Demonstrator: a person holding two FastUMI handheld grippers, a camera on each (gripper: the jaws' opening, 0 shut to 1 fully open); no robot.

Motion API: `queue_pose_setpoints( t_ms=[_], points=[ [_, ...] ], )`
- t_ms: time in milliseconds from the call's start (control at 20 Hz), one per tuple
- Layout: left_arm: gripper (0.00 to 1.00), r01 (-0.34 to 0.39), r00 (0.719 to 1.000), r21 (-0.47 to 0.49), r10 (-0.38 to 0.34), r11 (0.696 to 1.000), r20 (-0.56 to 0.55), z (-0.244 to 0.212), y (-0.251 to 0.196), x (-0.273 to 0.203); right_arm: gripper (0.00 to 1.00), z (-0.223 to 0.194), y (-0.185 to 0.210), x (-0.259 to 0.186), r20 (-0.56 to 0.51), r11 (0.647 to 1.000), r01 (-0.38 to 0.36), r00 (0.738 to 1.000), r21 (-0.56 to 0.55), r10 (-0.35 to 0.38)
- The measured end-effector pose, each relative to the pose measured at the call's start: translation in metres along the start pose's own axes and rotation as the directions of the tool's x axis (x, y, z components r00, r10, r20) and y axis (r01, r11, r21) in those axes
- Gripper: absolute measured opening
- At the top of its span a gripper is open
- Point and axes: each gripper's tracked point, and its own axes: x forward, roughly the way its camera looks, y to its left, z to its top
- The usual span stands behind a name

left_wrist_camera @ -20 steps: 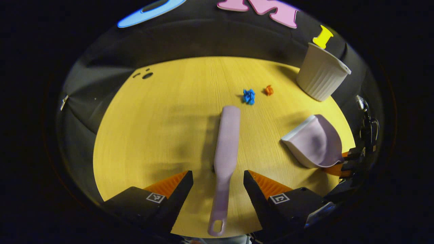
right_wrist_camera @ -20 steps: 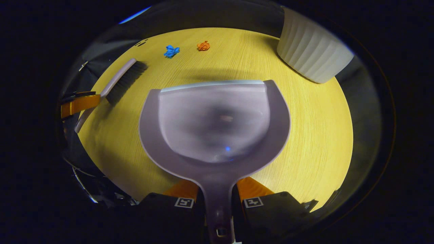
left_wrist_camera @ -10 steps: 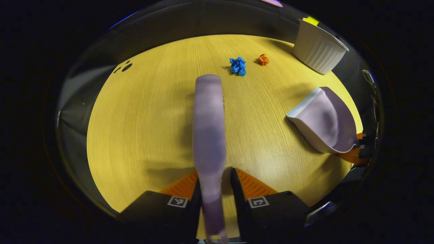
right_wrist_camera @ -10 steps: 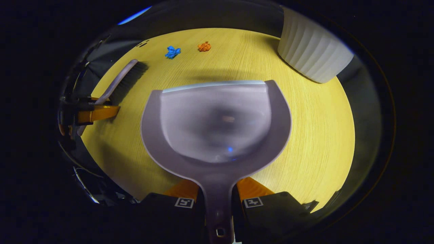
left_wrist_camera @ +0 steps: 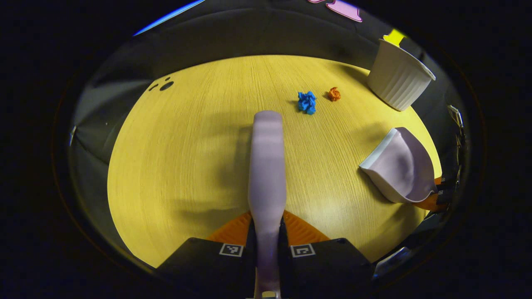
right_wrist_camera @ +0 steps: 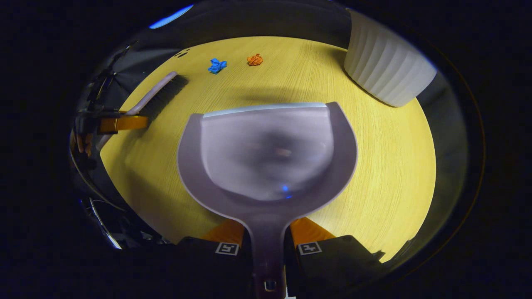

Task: Pick up the small broom and dustpan from the desktop, sweep the trash into the dustpan with the broom, and then empty the trash into the garbage bin.

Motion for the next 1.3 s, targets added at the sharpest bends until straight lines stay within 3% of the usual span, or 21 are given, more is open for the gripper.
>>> queue_pose_setpoints(
  t_ms=[150,350,400,550,700,800,900,950,1000,1050,1150,1200,1300],
  points=[
    [0.27,0.012,1.0,0.002,-0.012,1.0,0.012,0.024,0.006,0.0,0.36,0.003,-0.006,-0.004,-0.004,1.0,-0.01,1.0,-0.027,0.01],
    [0.29,-0.002,1.0,0.09,-0.001,0.996,0.028,0.07,0.022,0.012,0.39,0.012,-0.016,-0.009,-0.01,0.998,-0.021,1.0,-0.054,0.021],
    [0.27,-0.003,1.0,0.114,0.0,0.993,0.029,0.082,0.026,0.017,0.35,0.016,-0.018,-0.011,-0.011,0.998,-0.028,1.0,-0.061,0.028],
    [0.27,-0.023,1.0,0.244,0.018,0.969,0.023,0.122,0.038,0.037,0.35,0.03,-0.028,-0.008,-0.019,0.995,-0.043,0.999,-0.095,0.041],
    [0.26,0.0,0.999,0.351,-0.012,0.936,0.032,0.161,0.029,0.064,0.35,0.041,-0.034,-0.002,-0.027,0.988,-0.06,0.998,-0.144,0.057],
    [0.27,0.015,0.999,0.461,-0.027,0.887,0.019,0.179,0.023,0.08,0.35,0.045,-0.036,0.004,-0.04,0.983,-0.073,0.997,-0.169,0.067],
    [0.27,0.099,0.993,0.584,-0.114,0.806,-0.011,0.191,-0.007,0.094,0.35,0.047,-0.037,0.007,-0.039,0.978,-0.082,0.996,-0.189,0.076],
    [0.25,0.122,0.991,0.624,-0.132,0.772,-0.03,0.193,-0.019,0.095,0.39,0.048,-0.037,0.008,-0.041,0.977,-0.087,0.996,-0.193,0.08],
    [0.27,0.144,0.988,0.658,-0.145,0.739,-0.053,0.191,-0.03,0.097,0.35,0.05,-0.038,0.008,-0.04,0.976,-0.089,0.996,-0.197,0.083],
    [0.27,0.17,0.984,0.684,-0.162,0.71,-0.077,0.189,-0.041,0.096,0.39,0.052,-0.039,0.009,-0.04,0.975,-0.091,0.996,-0.203,0.085],
    [0.27,0.25,0.967,0.726,-0.199,0.641,-0.157,0.172,-0.062,0.092,0.35,0.053,-0.04,0.013,-0.037,0.971,-0.095,0.995,-0.218,0.089],
    [0.27,0.279,0.959,0.725,-0.213,0.63,-0.184,0.163,-0.073,0.091,0.39,0.053,-0.041,0.013,-0.037,0.97,-0.095,0.995,-0.223,0.089],
    [0.25,0.33,0.944,0.715,-0.233,0.616,-0.235,0.142,-0.09,0.084,0.35,0.052,-0.042,0.012,-0.032,0.968,-0.093,0.996,-0.232,0.088]
  ],
)
